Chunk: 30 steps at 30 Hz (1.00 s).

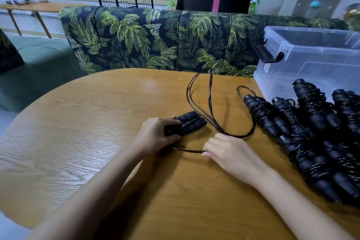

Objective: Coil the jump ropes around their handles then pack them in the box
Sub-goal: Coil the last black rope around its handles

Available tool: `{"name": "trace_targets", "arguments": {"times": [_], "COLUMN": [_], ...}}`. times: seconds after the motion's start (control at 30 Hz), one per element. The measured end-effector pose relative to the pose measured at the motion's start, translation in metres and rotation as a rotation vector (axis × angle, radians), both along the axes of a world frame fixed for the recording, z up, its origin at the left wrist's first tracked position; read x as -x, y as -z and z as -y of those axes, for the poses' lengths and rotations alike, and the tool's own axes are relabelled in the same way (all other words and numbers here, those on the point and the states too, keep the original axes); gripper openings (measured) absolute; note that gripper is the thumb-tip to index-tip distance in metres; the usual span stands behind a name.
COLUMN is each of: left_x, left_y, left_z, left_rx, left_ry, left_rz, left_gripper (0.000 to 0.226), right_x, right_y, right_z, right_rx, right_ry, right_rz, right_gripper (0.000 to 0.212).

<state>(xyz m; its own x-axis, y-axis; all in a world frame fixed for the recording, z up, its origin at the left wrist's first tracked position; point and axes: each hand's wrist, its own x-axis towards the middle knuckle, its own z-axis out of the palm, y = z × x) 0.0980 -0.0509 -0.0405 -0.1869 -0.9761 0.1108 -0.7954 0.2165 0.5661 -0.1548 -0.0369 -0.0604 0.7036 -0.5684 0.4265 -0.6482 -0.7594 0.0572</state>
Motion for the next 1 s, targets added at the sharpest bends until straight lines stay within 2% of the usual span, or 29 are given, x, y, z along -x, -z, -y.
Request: {"name": "trace_targets", "arguments": {"times": [0.13, 0.3, 0.4, 0.6, 0.77, 0.9, 1.0], "left_x": [0.001, 0.001, -0.001, -0.002, -0.029, -0.048, -0.054], "left_y": [0.007, 0.018, 0.026, 0.03, 0.016, -0.008, -0.027], "left_z": [0.001, 0.0, 0.002, 0.003, -0.013, -0.033, -0.05], "left_rx": [0.035, 0.093, 0.141, 0.15, 0.21, 0.306, 0.331], "left_ry": [-0.04, -0.011, 0.002, 0.019, 0.018, 0.069, 0.216], "left_rz": [0.059, 0.046, 0.104, 0.061, -0.108, -0.273, -0.244], "left_gripper": [0.071, 0.064, 0.064, 0.066, 0.073, 0.062, 0.058], "right_x": [0.026, 0.036, 0.041, 0.045, 0.035, 0.023, 0.012], "right_y": [0.0, -0.002, -0.002, -0.004, -0.015, -0.031, -0.048], "right_z": [0.015, 0.02, 0.023, 0.026, 0.025, 0.03, 0.04], "right_rx": [-0.175, -0.078, -0.016, -0.063, -0.259, -0.622, -0.827], "right_ry": [0.014, 0.029, 0.053, 0.118, 0.146, 0.184, 0.107], "right_rz": [0.04, 0.035, 0.02, 0.08, 0.175, 0.315, 0.372], "right_gripper": [0.034, 0.036, 0.038, 0.04, 0.041, 0.037, 0.039]}}
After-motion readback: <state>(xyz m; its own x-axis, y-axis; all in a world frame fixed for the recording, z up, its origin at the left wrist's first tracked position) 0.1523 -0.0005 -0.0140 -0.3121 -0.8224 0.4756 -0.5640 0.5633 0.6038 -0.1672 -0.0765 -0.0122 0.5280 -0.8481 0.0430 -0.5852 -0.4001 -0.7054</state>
